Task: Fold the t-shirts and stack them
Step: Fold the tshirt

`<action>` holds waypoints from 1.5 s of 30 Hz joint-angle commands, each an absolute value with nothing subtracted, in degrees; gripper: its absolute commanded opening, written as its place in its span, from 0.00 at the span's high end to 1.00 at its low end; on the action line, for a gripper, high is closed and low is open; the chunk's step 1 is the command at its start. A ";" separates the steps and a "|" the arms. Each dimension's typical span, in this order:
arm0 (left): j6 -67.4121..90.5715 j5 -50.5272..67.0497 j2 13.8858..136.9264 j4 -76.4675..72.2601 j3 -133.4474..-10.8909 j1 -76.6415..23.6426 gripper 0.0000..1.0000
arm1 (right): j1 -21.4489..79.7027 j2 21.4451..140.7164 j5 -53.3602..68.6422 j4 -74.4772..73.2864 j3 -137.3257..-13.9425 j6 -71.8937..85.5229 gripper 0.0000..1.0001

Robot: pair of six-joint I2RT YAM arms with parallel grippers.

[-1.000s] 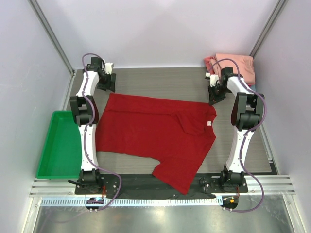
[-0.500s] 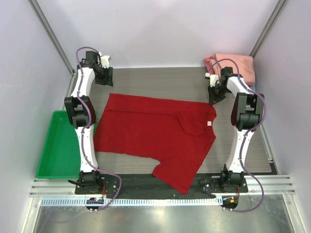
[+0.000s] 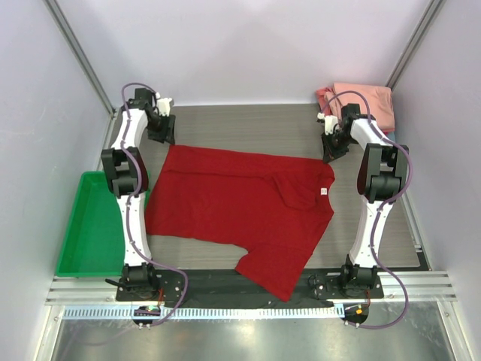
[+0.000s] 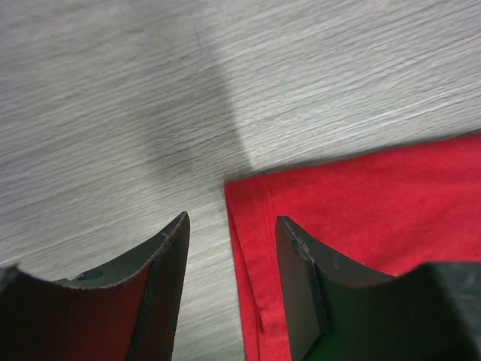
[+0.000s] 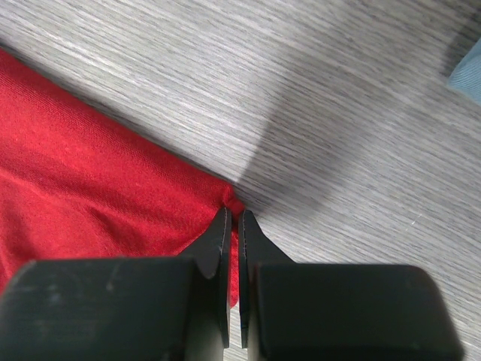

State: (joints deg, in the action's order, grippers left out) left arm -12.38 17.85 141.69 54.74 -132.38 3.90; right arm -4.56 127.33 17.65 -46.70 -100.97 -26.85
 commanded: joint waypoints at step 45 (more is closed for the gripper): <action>-14.15 26.71 118.67 55.20 -125.17 4.66 1.00 | -3.69 108.21 10.02 -43.51 -104.52 -24.96 0.99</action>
State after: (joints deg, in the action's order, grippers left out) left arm -13.96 23.83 127.11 55.11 -128.57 4.05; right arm -3.55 119.00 10.50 -45.04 -106.94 -25.26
